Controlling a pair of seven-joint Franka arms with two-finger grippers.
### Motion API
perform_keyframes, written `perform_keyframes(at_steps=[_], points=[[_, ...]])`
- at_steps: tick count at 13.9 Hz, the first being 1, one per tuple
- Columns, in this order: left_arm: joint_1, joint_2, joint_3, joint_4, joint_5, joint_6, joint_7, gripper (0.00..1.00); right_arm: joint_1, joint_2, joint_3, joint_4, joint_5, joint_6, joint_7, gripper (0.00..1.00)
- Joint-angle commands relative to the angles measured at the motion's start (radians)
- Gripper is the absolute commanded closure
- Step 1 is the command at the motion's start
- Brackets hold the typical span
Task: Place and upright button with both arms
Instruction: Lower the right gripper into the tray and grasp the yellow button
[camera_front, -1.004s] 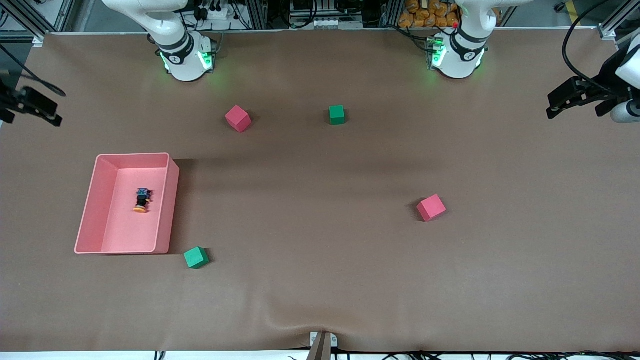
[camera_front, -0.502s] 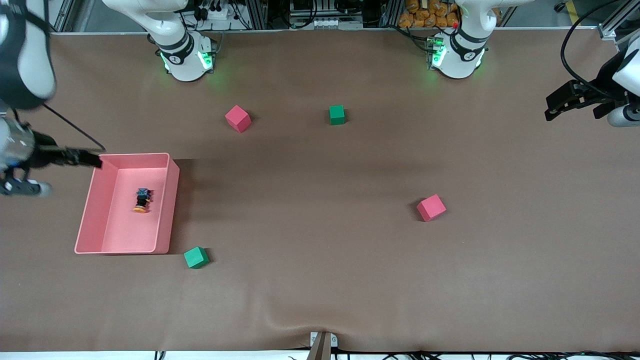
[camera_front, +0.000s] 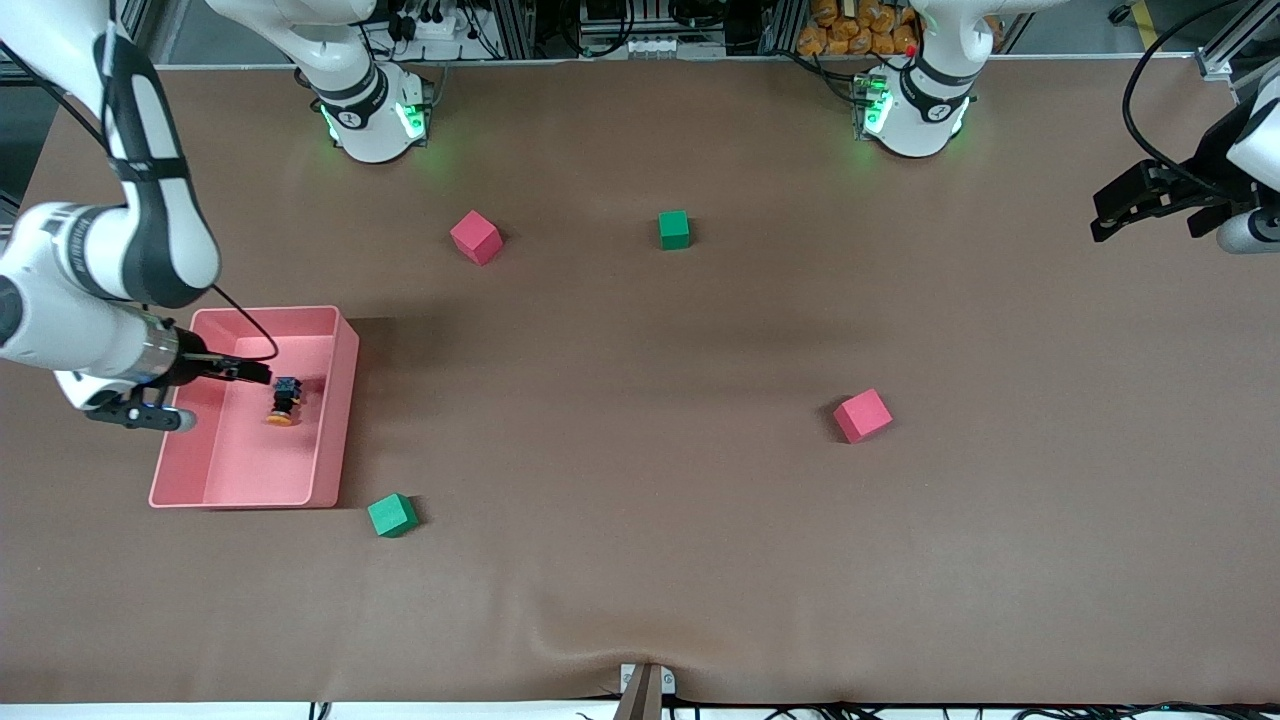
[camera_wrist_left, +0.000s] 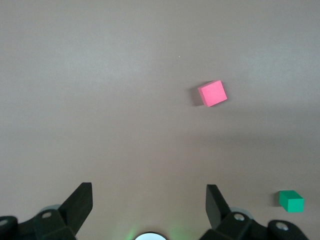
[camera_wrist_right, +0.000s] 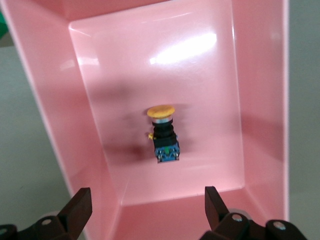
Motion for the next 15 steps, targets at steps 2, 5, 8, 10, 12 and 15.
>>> perform_keyframes(at_steps=[2,5,8,10,12,15], points=[[0.007,0.001,-0.002,0.017,-0.004,-0.017,0.016,0.0,-0.008,0.062,0.005,-0.027,0.019,0.107,-0.044,0.0],[0.007,-0.001,-0.002,0.017,-0.004,-0.017,0.016,0.0,-0.016,0.113,0.005,-0.025,0.019,0.195,-0.096,0.0],[0.006,-0.001,-0.002,0.017,-0.004,-0.017,0.015,0.0,-0.022,0.145,0.006,-0.027,0.02,0.235,-0.152,0.0],[0.004,0.001,-0.002,0.017,-0.004,-0.017,0.016,0.0,-0.016,0.184,0.006,-0.031,0.074,0.263,-0.167,0.0],[0.002,0.001,-0.002,0.017,-0.006,-0.017,0.007,0.0,-0.013,0.201,0.006,-0.047,0.092,0.313,-0.193,0.0],[-0.002,0.001,-0.004,0.02,-0.021,-0.016,0.004,0.0,-0.033,0.23,0.006,-0.047,0.098,0.347,-0.273,0.06]])
